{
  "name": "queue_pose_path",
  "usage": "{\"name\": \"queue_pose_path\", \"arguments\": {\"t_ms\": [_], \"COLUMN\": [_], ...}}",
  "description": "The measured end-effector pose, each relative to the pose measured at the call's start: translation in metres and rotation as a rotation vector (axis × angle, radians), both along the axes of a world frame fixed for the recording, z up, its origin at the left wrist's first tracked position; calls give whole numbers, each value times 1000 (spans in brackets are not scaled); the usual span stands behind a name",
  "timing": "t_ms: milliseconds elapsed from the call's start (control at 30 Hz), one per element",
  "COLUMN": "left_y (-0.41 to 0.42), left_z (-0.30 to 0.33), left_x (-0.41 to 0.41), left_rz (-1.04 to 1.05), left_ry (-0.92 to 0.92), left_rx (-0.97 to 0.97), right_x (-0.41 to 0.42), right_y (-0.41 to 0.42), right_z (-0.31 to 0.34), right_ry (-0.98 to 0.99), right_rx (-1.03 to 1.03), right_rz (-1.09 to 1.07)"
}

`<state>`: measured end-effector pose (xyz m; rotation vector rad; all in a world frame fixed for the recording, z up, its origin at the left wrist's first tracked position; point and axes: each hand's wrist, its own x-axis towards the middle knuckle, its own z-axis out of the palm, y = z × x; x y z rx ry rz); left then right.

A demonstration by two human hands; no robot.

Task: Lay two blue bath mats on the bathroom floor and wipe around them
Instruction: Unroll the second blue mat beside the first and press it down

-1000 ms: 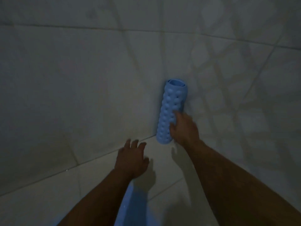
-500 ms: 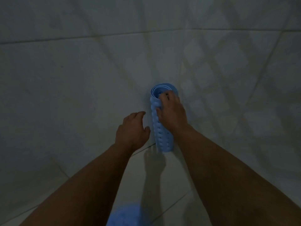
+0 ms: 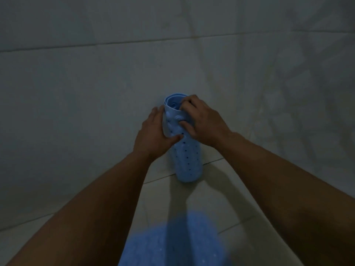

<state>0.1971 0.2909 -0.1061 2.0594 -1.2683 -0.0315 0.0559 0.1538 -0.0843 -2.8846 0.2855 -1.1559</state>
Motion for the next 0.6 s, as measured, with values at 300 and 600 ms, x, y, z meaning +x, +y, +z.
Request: {"name": "queue_pose_path", "arguments": {"t_ms": [300,600], "left_y": [192,323], "left_z": [37,0], "left_x": [77,110], "left_rz": [96,312], "left_ry": [27,-221], "left_rx": [-20,193], "right_x": [96,134], "right_y": [164,266], "right_z": [21,6], "right_ry": [148,461], "right_rx": [74,-121], "right_rz": [234,108]}}
